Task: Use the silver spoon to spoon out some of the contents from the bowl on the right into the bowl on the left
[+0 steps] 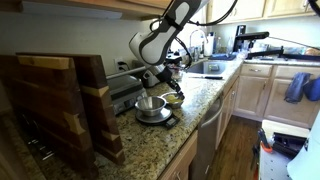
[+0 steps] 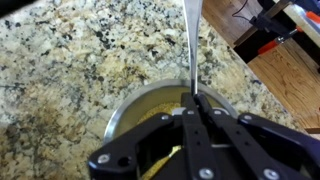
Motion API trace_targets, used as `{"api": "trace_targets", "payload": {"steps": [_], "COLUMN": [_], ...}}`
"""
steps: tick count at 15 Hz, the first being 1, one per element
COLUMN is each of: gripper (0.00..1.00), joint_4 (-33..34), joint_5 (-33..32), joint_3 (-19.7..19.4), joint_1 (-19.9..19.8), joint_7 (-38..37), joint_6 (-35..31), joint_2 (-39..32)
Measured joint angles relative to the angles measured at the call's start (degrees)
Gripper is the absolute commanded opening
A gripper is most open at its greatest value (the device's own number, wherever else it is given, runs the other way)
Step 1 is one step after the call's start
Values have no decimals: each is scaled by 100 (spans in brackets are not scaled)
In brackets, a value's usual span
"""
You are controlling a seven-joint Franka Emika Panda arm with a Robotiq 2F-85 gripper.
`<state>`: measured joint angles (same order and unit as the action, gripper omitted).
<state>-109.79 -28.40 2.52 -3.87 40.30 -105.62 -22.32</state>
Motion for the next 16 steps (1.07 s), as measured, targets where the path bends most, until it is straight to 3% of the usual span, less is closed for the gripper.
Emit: {"api": "trace_targets", "payload": {"steps": [16], "gripper": [3], "joint_4": [-230], "joint_5": [276], "joint_3": [72], "joint_1": [107], "joint_7": [40], "joint_6": [-34], "joint_2": [751]}}
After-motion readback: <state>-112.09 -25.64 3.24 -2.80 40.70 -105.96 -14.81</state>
